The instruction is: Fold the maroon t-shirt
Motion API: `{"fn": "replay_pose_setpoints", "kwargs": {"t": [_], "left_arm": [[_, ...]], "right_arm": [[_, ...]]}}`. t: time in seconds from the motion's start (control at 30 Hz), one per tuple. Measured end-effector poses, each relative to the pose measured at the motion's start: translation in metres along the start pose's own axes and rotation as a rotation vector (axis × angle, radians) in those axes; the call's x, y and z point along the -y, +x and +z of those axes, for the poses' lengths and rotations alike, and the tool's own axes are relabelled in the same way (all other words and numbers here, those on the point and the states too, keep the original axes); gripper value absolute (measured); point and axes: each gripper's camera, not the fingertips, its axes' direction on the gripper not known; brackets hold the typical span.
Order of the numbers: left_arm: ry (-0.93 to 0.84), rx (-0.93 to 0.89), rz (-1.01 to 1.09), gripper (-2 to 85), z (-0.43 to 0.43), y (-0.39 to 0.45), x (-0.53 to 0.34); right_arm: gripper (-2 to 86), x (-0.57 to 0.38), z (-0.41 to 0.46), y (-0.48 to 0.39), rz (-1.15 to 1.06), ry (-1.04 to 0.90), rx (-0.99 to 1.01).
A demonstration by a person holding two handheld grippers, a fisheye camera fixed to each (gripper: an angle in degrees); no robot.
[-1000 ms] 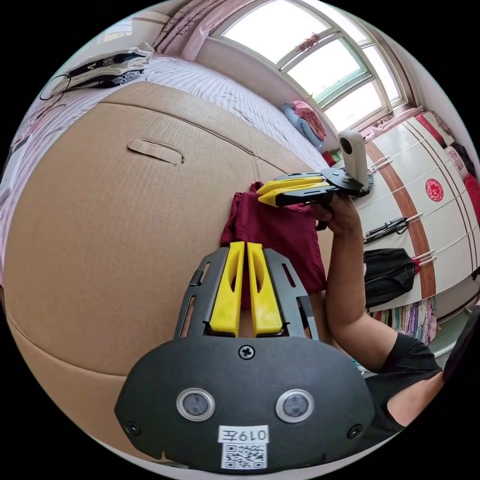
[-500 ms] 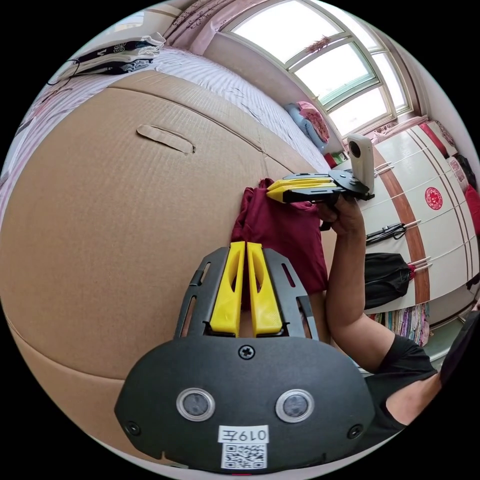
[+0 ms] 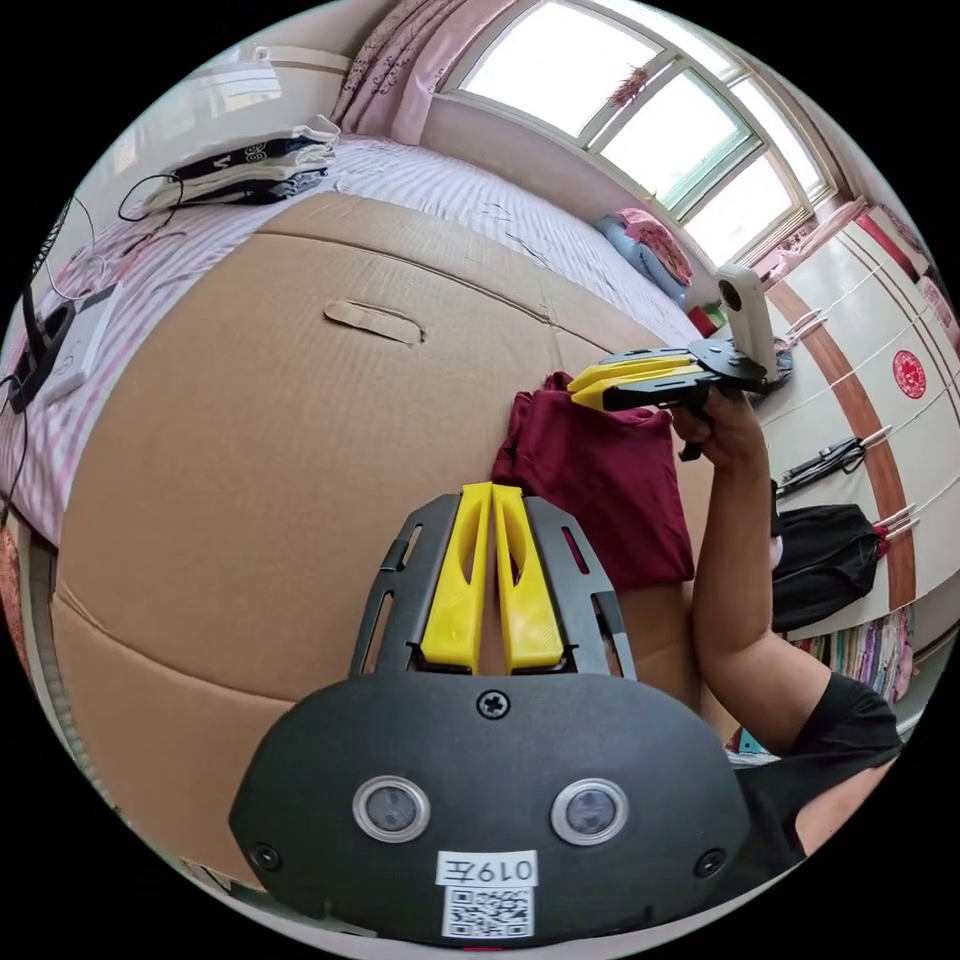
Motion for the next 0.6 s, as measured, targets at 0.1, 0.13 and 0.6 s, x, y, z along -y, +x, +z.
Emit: {"fn": "replay_pose_setpoints", "kwargs": {"t": [0.1,0.13,0.6], "left_arm": [[-0.015,-0.195,0.043,0.8,0.000,0.008,-0.005],[-0.035,-0.218,0.041,0.8,0.004,0.009,-0.006],[-0.175,-0.234,-0.057,0.8,0.043,0.001,-0.007]], "right_arm": [[7.4,-0.004,-0.006,0.000,0.007,-0.015,-0.008],[7.6,-0.006,-0.007,0.001,0.012,-0.028,-0.009],[8.1,-0.009,-0.006,0.010,0.045,-0.058,0.030]]}}
